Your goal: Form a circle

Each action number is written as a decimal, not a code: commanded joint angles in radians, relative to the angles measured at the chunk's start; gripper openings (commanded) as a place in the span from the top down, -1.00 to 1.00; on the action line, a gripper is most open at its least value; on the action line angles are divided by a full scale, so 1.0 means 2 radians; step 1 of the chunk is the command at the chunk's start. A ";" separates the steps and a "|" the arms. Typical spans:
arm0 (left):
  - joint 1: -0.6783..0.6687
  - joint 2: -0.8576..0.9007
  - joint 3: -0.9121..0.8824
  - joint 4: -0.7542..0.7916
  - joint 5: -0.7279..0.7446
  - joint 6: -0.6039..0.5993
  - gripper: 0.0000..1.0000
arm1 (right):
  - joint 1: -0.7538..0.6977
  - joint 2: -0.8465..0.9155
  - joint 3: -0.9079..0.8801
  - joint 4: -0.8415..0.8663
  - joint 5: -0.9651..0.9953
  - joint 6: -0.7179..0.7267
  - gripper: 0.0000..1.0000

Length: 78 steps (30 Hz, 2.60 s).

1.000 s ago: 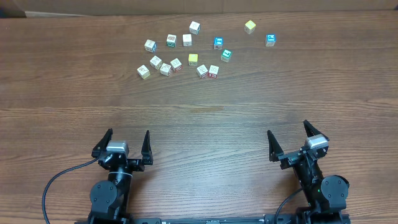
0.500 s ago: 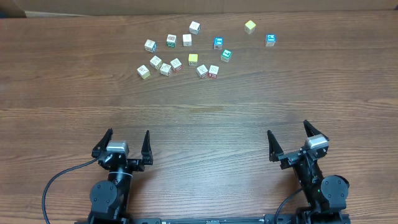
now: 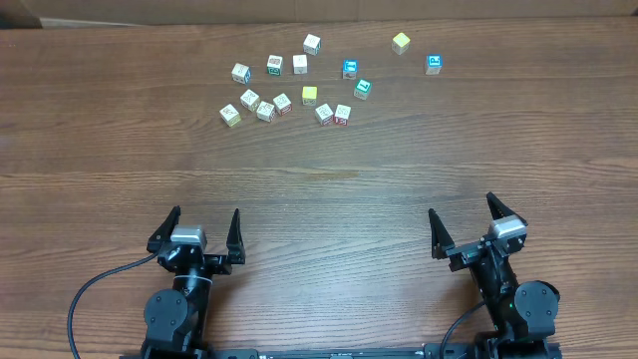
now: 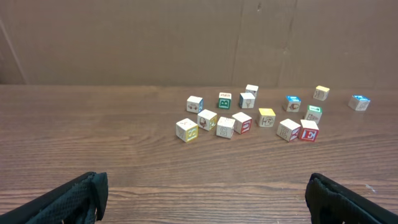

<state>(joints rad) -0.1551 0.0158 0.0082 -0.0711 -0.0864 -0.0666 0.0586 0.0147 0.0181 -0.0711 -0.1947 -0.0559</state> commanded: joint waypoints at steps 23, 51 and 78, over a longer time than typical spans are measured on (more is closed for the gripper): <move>0.002 -0.006 -0.002 0.008 -0.016 0.023 -0.99 | -0.001 -0.006 -0.005 0.003 -0.001 0.003 -1.00; 0.002 0.320 0.580 -0.178 0.044 0.145 -1.00 | -0.001 -0.006 -0.005 0.003 -0.001 0.003 -1.00; 0.002 0.944 1.195 -0.678 0.073 0.132 -0.99 | -0.001 -0.006 -0.005 0.003 -0.001 0.003 -1.00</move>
<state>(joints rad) -0.1551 1.8439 2.3787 -1.4052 0.0383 0.2127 0.0586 0.0128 0.0181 -0.0711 -0.1947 -0.0551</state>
